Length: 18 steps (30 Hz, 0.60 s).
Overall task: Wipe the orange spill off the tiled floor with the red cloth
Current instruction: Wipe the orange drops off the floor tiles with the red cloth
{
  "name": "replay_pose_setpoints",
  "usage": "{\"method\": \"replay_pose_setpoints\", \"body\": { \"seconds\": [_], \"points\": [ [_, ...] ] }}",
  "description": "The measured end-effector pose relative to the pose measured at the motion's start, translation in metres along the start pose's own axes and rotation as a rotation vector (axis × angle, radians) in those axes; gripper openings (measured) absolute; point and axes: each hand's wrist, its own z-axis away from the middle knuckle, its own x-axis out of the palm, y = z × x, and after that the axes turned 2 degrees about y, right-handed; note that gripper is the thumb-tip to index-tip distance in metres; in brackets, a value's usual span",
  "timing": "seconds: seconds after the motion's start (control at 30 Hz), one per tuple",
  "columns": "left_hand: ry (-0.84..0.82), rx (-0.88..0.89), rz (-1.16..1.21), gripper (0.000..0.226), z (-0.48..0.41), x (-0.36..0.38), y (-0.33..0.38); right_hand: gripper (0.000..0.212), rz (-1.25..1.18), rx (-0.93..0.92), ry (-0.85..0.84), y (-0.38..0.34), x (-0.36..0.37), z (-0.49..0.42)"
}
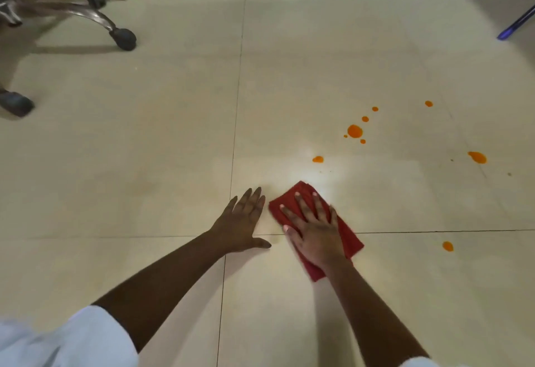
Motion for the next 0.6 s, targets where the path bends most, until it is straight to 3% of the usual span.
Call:
{"method": "replay_pose_setpoints", "body": {
  "seconds": [0.13, 0.2, 0.33, 0.6],
  "points": [
    [0.050, 0.089, -0.031, 0.110, -0.021, 0.016, -0.019, 0.051, -0.108, 0.410, 0.046, 0.036, -0.012, -0.022],
    [0.076, 0.105, -0.022, 0.110, -0.021, 0.022, -0.022, 0.053, -0.126, 0.520, 0.109, 0.019, -0.002, 0.003],
    [0.084, 0.107, -0.047, 0.107, -0.018, 0.020, -0.022, 0.052, -0.150, 0.472, 0.038, -0.020, 0.007, 0.018],
    [0.035, 0.132, 0.007, 0.108, -0.019, 0.014, -0.025, 0.051, -0.129, 0.311, -0.096, -0.026, -0.015, -0.005]
  ]
}}
